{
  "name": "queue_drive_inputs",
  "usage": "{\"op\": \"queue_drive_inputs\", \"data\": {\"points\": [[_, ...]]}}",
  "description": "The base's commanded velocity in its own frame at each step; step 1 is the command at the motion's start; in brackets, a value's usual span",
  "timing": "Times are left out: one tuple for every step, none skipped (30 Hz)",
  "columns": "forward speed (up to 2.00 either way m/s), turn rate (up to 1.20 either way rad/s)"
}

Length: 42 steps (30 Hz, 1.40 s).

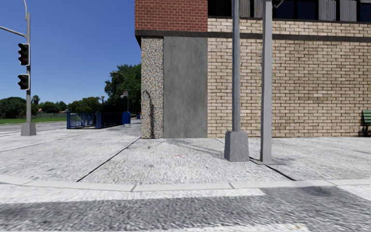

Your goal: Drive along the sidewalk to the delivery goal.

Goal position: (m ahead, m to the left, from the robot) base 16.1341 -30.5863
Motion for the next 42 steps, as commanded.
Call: {"op": "queue_drive_inputs", "data": {"points": [[2.0,0.0],[2.0,0.0],[2.0,0.0],[2.0,0.0],[2.0,0.0],[2.0,0.0],[2.0,0.0],[2.0,0.0],[2.0,0.0],[2.0,0.0],[2.0,0.0],[2.0,0.0],[2.0,0.0],[2.0,0.0],[2.0,0.0],[2.0,0.0],[2.0,0.0],[1.98,0.0],[1.88,0.0],[1.81,0.0],[1.81,0.0],[1.68,0.0],[1.52,0.0],[1.36,0.0],[1.36,0.0],[1.28,0.0],[1.25,0.0],[1.24,0.0],[1.24,0.0],[1.24,0.0],[1.24,0.0],[1.24,0.0],[1.24,0.0],[1.24,0.0],[1.26,0.0],[1.28,0.0],[1.29,0.0],[1.29,0.0],[1.31,0.0],[1.32,0.0],[1.33,0.0],[1.33,0.0]]}}
